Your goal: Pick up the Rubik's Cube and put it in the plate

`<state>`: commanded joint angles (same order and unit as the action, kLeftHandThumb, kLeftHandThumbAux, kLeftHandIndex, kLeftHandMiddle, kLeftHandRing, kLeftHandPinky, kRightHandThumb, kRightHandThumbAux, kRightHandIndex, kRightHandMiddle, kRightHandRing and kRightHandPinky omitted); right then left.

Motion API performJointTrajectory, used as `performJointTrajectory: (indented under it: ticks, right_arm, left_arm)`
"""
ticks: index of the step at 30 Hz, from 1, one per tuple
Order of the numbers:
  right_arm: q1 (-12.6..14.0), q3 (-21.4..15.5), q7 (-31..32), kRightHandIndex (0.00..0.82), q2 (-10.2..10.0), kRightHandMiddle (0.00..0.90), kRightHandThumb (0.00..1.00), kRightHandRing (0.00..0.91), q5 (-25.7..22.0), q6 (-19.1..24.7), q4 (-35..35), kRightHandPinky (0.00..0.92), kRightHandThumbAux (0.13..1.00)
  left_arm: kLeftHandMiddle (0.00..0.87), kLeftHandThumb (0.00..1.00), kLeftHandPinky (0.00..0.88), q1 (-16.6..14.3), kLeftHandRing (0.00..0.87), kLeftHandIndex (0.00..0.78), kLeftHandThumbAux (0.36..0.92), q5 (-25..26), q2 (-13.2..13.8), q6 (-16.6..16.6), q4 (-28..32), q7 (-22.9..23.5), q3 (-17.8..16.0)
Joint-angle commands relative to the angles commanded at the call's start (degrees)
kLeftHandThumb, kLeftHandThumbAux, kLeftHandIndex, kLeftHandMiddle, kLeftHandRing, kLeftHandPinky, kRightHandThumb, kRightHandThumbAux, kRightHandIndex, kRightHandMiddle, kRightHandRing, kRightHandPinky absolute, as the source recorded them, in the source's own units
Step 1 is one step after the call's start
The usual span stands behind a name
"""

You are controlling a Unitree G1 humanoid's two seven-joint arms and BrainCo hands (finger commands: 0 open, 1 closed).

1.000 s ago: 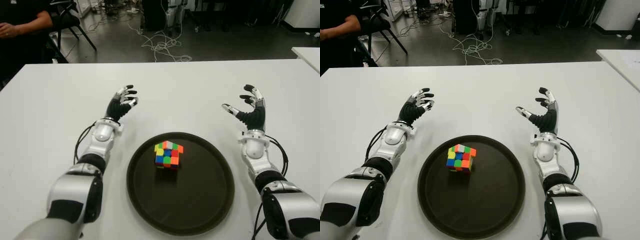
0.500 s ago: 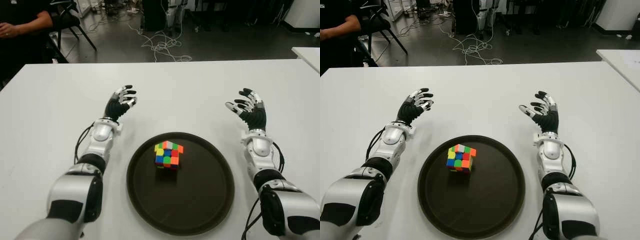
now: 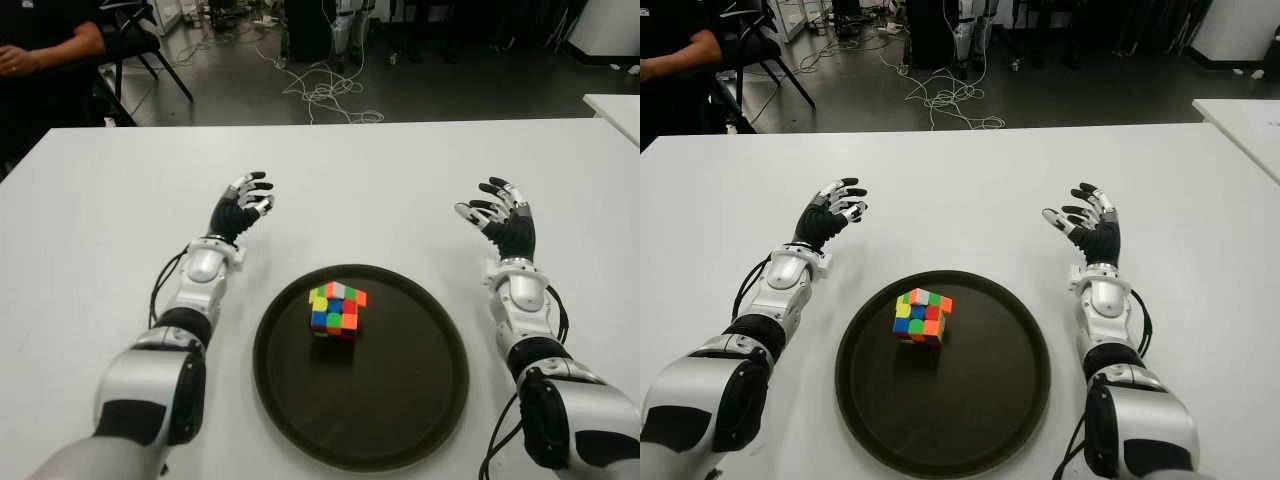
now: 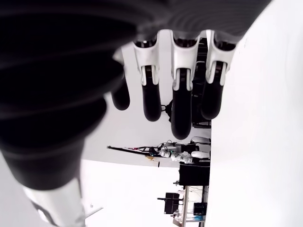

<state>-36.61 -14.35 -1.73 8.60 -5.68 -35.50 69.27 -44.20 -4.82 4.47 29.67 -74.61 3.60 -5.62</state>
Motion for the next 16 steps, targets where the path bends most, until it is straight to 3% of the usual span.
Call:
performJointTrajectory:
  ticks: [4,16]
  right_arm:
    - [-0.11,-0.04,0.24,0.237,0.13,0.313,0.038,0.345,0.08,0.48,0.07,0.404,0.820]
    - [-0.40,-0.36,0.44,0.218,0.23,0.310,0.002,0.345,-0.05,1.57,0.30,0.404,0.830]
  left_arm:
    - [0.261,0.134,0.332,-0.08,0.288,0.186,0.723,0.07,-0.02,-0.32,-0.02,0.10,-0.05]
    - [0.259,0.148,0.329,-0.29,0.287,0.185,0.722,0.11,0.00,-1.45,0.03,0.04,-0.07]
